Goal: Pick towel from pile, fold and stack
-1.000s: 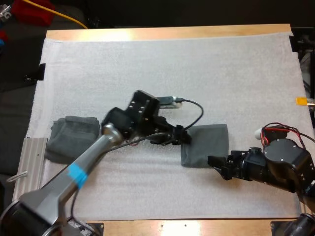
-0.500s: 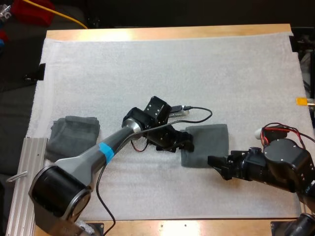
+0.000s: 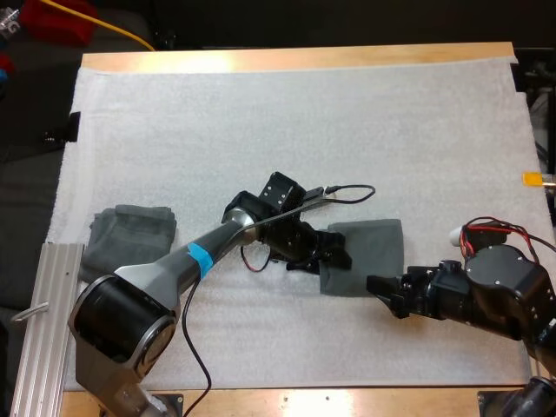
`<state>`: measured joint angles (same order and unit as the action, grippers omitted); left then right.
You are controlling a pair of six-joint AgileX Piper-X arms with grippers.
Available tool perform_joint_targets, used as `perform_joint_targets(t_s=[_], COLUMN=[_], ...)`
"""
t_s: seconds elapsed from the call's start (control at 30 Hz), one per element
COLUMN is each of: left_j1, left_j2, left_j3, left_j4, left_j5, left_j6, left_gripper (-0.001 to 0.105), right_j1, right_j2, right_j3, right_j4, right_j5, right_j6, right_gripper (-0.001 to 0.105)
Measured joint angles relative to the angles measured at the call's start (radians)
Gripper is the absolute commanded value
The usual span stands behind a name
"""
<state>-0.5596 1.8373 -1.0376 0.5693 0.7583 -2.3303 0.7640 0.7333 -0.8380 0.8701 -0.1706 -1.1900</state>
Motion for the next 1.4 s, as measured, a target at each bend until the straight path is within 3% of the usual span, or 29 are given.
perform_joint_targets(t_s=[0.27,0.63,0.7,0.83,0.9,1.03,1.23,1.27,1.4], left_j1=[0.0,-0.054,-0.058,-0.058,-0.058,-0.058,-0.03,-0.004,0.073], left_j2=[0.0,0.017,0.017,0.017,0.017,0.017,-0.062,-0.103,-0.185], left_j3=[0.0,-0.004,-0.004,-0.004,-0.004,-0.007,-0.007,-0.007,-0.007], left_j4=[-0.008,-0.014,-0.015,-0.016,-0.016,0.023,0.195,0.25,0.362], left_j5=[0.047,0.041,0.034,0.031,0.022,0.009,-0.078,-0.113,-0.154], left_j6=[-0.039,-0.076,-0.079,-0.079,-0.067,0.021,0.226,0.293,0.413], left_gripper=[0.064,0.05,0.041,0.003,0.0,0.0,0.0,0.0,0.0], right_j1=[0.0,0.0,0.0,0.0,0.0,0.0,0.0,0.0,0.0], right_j2=[0.0,0.0,0.0,0.0,0.0,0.0,0.0,0.0,0.0], right_j3=[0.0,0.0,0.0,0.0,0.0,0.0,0.0,0.0,0.0], right_j4=[0.0,0.0,0.0,0.0,0.0,0.0,0.0,0.0,0.0], right_j5=[0.0,0.0,0.0,0.0,0.0,0.0,0.0,0.0,0.0], right_j6=[0.015,0.027,0.027,0.027,0.027,0.027,0.027,0.027,0.027], right_gripper=[0.077,0.077,0.077,0.077,0.077,0.077,0.077,0.077,0.077])
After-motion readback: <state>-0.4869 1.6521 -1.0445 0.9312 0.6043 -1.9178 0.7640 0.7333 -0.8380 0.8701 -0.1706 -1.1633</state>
